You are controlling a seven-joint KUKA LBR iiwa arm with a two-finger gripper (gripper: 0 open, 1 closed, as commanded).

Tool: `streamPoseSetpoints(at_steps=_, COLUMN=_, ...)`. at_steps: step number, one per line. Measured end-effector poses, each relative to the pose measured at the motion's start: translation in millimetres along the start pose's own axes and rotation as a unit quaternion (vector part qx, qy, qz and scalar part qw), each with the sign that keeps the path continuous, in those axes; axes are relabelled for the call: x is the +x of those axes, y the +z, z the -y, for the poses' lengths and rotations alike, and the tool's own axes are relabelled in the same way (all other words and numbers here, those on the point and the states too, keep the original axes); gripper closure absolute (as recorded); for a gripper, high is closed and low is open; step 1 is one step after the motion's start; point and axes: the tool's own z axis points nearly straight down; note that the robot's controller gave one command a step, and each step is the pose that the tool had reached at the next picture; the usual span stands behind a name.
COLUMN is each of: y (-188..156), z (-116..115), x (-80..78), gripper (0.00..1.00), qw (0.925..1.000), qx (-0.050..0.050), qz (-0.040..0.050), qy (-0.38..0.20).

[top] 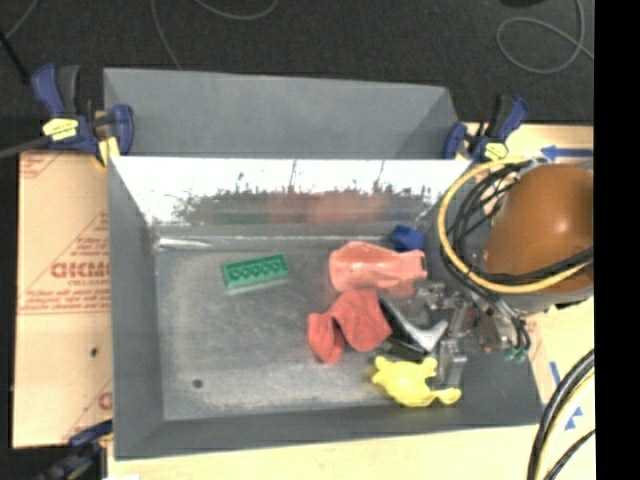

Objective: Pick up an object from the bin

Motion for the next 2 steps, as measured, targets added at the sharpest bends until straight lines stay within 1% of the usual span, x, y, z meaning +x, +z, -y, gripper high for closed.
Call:
streamPoseSetpoints(at_steps=1, y=0.0, z=0.1, x=0.0, gripper=0.0, qw=1.0, qx=0.0, qz=0.0, qy=0.0)
streamPoseSetpoints(at_steps=2, y=28.2, z=-3.1, x=-1.1, gripper=0.0, qw=0.9997, qx=0.001, qz=0.0021, qy=-0.026)
